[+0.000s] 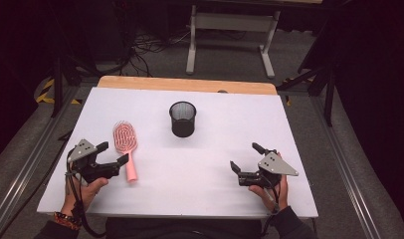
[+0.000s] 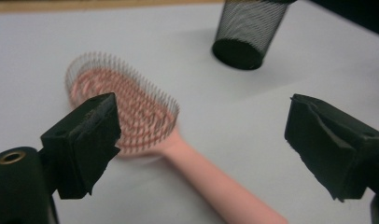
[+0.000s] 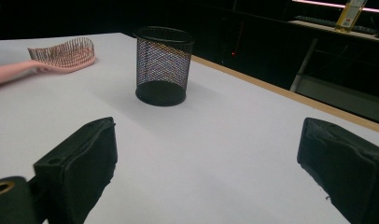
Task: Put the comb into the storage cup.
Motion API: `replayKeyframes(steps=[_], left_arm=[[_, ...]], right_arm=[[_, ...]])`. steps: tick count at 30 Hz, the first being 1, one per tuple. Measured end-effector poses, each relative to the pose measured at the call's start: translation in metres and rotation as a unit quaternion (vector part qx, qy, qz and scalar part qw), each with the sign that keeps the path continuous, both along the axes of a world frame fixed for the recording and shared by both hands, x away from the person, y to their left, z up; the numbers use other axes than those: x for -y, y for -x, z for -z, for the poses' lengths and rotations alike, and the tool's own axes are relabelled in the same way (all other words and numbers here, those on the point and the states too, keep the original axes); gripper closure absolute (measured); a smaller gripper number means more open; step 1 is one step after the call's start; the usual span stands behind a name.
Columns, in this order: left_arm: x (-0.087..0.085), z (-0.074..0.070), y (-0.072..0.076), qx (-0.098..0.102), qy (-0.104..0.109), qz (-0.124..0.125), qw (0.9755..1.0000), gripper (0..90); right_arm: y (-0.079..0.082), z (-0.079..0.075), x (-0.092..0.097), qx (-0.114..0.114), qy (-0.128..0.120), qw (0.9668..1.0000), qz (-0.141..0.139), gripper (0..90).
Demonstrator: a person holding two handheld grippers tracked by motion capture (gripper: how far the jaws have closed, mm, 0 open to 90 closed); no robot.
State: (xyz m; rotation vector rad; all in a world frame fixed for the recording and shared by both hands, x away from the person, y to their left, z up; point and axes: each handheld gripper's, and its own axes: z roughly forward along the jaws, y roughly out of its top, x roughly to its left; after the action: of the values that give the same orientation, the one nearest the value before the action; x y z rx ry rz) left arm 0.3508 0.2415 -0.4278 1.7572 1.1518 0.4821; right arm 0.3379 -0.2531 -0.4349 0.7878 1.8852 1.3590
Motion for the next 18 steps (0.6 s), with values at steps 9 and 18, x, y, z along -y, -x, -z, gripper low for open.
replayKeyframes(steps=[9, 18], left_arm=[[0.012, -0.011, -0.015, -0.129, -0.048, -0.053, 0.9890, 11.4], [0.015, -0.007, -0.054, -0.293, -0.056, -0.091, 0.9502, 14.7]], right_arm=[[-0.007, 0.003, -0.001, -0.022, 0.000, 0.9997, -0.010, 6.1], [-0.010, 0.007, -0.007, -0.027, 0.038, 0.9988, -0.013, 7.6]])
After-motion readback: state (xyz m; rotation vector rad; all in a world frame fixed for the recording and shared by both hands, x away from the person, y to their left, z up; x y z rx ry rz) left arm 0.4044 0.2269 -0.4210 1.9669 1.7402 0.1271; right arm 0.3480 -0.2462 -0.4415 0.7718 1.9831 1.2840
